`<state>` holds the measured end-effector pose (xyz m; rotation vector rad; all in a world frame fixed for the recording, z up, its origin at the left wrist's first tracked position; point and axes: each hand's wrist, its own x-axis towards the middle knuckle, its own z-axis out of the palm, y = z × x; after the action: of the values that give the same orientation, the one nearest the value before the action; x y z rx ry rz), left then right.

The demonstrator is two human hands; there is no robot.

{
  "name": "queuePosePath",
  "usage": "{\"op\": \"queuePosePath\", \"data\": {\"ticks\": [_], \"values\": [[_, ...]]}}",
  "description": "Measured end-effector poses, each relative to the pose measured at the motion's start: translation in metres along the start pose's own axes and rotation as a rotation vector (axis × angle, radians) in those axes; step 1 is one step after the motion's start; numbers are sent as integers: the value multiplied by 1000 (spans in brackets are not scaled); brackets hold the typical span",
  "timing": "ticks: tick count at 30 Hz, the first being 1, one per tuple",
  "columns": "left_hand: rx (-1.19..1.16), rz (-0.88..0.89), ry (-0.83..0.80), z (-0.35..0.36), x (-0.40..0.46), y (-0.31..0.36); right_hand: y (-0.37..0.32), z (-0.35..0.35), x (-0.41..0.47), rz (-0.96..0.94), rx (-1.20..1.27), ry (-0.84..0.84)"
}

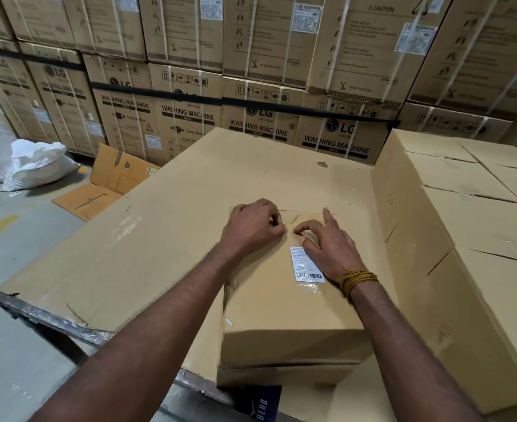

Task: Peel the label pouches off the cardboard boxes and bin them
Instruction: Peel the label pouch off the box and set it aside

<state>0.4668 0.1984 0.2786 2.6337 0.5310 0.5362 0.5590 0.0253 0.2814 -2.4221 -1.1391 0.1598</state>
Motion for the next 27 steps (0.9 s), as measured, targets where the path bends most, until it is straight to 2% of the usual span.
{"op": "queuePosePath", "data": {"ticks": [9,27], "values": [[2,-3,-5,2,-1,0,4,3,2,-36,32,6],[-14,-6,1,1,-1,-1,4,1,1,26,28,4]]}}
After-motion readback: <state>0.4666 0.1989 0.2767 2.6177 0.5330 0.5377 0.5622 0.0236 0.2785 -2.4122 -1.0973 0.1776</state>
